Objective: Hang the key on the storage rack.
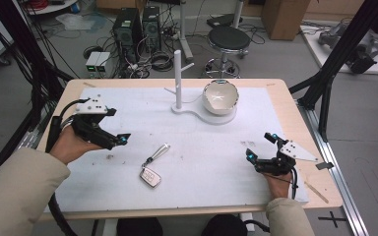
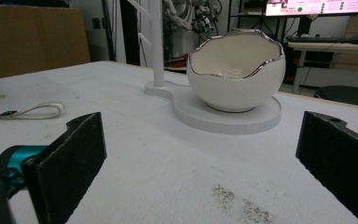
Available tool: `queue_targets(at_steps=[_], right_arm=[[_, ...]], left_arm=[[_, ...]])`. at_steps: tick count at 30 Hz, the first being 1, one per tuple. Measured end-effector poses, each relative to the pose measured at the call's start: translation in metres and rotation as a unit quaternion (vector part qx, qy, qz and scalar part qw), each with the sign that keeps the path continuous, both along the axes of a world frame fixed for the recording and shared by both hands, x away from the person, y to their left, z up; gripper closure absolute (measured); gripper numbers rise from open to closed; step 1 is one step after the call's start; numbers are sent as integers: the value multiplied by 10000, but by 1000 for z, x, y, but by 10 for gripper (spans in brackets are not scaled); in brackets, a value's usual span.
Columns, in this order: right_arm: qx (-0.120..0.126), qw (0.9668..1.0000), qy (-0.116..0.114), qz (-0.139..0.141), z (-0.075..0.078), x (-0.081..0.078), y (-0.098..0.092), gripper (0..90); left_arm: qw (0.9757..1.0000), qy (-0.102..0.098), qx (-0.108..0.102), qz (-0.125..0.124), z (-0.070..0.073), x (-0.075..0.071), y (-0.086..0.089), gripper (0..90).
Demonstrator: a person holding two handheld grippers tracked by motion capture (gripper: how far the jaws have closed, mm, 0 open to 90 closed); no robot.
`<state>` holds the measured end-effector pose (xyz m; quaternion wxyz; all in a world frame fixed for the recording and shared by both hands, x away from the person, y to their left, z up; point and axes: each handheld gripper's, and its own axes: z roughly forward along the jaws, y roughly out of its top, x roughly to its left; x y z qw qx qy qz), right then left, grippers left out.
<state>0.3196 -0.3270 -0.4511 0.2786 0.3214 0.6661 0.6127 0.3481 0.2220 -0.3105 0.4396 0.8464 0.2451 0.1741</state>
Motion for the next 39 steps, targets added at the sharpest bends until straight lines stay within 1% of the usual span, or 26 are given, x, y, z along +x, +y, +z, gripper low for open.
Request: queue_targets(at_steps=[1,3,4,5,6,7,8,9,10,11,12,13,16,17,18,19,21,22,28,29,30,32,33,34,37,39], right_arm=[[2,10000,3,2,0,0,0,6],[5,10000,2,-1,0,0,0,6],[2,10000,4,2,0,0,0,6],[2,10000,4,2,0,0,0,6],[-11,10000,-34,-2,0,0,0,6],[-11,10000,-34,-2,0,0,0,6],[-30,10000,-14,-7,0,0,1,6],[-40,10000,-55,3,0,0,1,7],[-38,10000,-23,8,0,0,1,6],[-28,10000,-16,-8,0,0,1,6],[-19,10000,-15,-13,0,0,1,6],[-35,10000,-20,-7,0,0,1,6],[-29,10000,-29,6,0,0,1,6],[-57,10000,-40,-4,0,0,1,6],[-57,10000,-45,-12,0,0,1,6],[-65,10000,-55,-18,0,0,1,6],[-68,10000,-42,-18,0,-1,2,6],[-68,10000,-42,-18,0,-1,2,6],[-69,10000,-55,-17,0,0,2,6],[-62,10000,-52,-15,0,0,1,6],[-65,10000,-58,-16,0,0,1,6],[-72,10000,-49,-23,0,0,2,6],[-75,10000,-55,-20,0,0,2,6],[-63,10000,-42,-15,0,-1,2,6],[-59,10000,-43,-8,0,0,1,6],[-60,10000,-42,-7,0,0,1,6]], left_arm=[[9999,120,54,-98,-1,5,-8,17],[9998,150,74,-137,-1,6,-13,17],[9992,207,260,-238,-2,10,-21,17],[9992,207,260,-238,-2,10,-21,17],[9983,216,455,-302,-4,12,-30,17],[9983,216,455,-302,-4,12,-30,17],[9971,343,572,-358,-6,14,-37,17],[9971,343,572,-358,-6,14,-37,17],[9964,369,658,-378,-7,15,-41,17],[9950,497,773,-383,-10,17,-48,17],[9950,497,773,-383,-10,17,-48,17],[9940,558,855,-397,-12,19,-52,17],[9903,782,1077,-410,-20,23,-63,17],[9870,916,1261,-404,-25,25,-70,17],[9854,952,1356,-391,-28,26,-74,17],[9854,952,1356,-391,-28,26,-74,17],[9803,1150,1567,-350,-37,28,-83,17],[9803,1150,1567,-350,-37,28,-83,17],[9697,1587,1845,-194,-53,33,-99,25],[9683,1631,1888,-140,-59,34,-103,40],[9683,1631,1888,-140,-59,34,-103,48],[9650,1702,1991,-89,-67,34,-107,52],[9642,1730,2009,-77,-70,34,-108,52],[9642,1730,2009,-77,-70,34,-108,52],[9587,1780,2218,-47,-74,35,-111,74],[9558,1827,2302,-3,-76,35,-113,83]])
